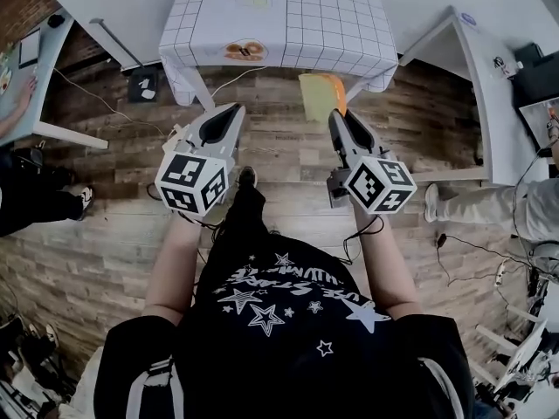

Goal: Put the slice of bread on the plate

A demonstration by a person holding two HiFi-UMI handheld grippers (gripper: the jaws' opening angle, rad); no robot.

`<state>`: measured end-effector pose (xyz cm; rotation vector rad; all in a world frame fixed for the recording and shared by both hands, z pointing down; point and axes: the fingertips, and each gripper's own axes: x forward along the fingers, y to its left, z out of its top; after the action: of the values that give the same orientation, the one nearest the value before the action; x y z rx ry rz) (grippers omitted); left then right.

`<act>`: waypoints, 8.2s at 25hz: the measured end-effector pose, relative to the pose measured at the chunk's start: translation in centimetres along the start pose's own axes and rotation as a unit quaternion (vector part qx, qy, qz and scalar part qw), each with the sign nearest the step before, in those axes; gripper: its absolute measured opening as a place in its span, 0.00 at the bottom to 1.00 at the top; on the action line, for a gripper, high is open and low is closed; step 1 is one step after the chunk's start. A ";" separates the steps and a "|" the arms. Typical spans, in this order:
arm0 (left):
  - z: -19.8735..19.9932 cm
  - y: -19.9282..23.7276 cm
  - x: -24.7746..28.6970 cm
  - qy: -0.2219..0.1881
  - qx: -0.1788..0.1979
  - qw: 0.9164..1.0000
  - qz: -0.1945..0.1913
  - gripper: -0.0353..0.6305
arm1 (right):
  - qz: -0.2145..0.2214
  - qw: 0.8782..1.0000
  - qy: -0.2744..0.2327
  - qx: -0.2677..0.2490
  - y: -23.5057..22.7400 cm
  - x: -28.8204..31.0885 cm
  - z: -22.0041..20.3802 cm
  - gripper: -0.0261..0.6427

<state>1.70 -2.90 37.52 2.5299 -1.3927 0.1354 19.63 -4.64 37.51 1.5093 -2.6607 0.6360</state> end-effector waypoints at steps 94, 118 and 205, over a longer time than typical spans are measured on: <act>6.5 33.9 11.0 -0.010 -0.060 0.983 0.176 0.07 | 0.125 0.977 0.062 -0.158 2.0 42.0 8.7 0.17; 4.7 48.8 7.5 0.005 -0.090 0.983 0.160 0.07 | 0.105 0.885 0.094 -0.443 12.4 58.5 0.3 0.17; -0.5 8.8 14.7 0.079 -0.050 0.994 0.055 0.07 | 0.040 0.976 0.034 -0.213 -9.4 17.5 3.0 0.08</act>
<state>2.27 -19.25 42.49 2.3085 -1.4373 0.2731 18.63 -24.28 41.59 1.2430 -2.5929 0.0982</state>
